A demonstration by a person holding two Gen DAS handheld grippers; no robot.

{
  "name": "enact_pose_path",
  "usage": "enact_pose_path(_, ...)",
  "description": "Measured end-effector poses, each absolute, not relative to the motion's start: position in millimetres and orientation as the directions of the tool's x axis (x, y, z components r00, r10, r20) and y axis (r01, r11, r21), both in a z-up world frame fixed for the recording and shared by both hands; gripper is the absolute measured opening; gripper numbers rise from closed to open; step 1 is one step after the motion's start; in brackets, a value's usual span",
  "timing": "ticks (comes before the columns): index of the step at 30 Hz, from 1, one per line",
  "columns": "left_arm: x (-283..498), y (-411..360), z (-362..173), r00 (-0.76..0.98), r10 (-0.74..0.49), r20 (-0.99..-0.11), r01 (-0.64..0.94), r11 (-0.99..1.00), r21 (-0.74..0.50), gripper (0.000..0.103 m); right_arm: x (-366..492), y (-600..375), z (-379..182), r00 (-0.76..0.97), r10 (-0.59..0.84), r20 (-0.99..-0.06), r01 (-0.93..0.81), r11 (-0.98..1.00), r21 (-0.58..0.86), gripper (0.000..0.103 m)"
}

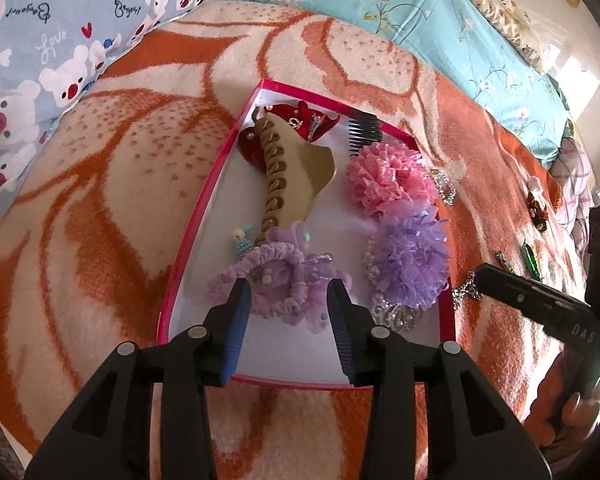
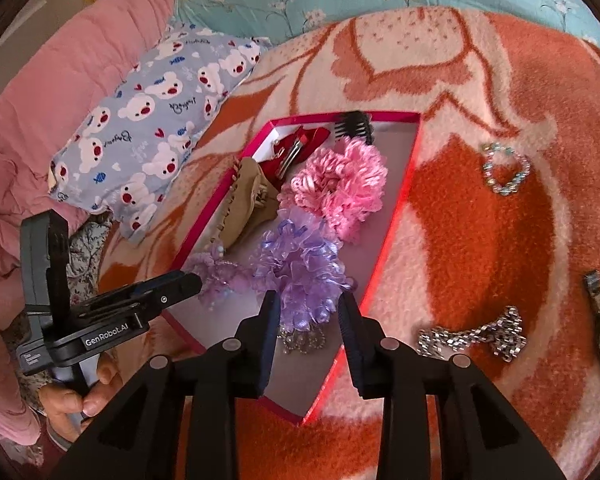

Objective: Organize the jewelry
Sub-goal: 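Open both tools and withdraw them toward the watch and green keychain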

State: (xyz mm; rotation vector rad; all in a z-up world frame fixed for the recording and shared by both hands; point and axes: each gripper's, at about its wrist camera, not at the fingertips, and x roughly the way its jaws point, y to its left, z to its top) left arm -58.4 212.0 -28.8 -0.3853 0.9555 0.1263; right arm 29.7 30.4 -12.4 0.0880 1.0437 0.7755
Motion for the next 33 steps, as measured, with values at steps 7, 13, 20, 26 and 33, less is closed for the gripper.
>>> enact_pose_path(7,-59.2,200.7,-18.4,0.589,-0.072,-0.805,-0.249,0.931,-0.266,0.037,30.6,-2.1,-2.2,0.311,0.614,-0.725,-0.499,0.755,0.425,0.035)
enact_pose_path(13,-53.6,182.5,-11.6,0.595,-0.099,-0.798,-0.209,0.939,-0.272,0.037,35.7,-38.7,-5.7,0.347,0.586,-0.732,-0.445,0.790,0.421,0.036)
enact_pose_path(20,-44.1,149.0,-6.1,0.589,-0.136,-0.796,-0.132,0.956,-0.261,0.037,37.1,-82.8,-14.1,0.376,0.553,-0.743,-0.372,0.825,0.426,0.036)
enact_pose_path(26,-35.4,122.8,-1.8,0.580,-0.167,-0.798,-0.075,0.964,-0.256,0.037,34.6,-118.8,-15.8,0.408,0.527,-0.746,-0.319,0.847,0.425,0.036)
enact_pose_path(33,-24.0,85.5,-1.8,0.556,-0.211,-0.804,0.003,0.968,-0.251,0.037,31.6,-164.4,-17.9,0.449,0.484,-0.751,-0.245,0.875,0.418,0.036)
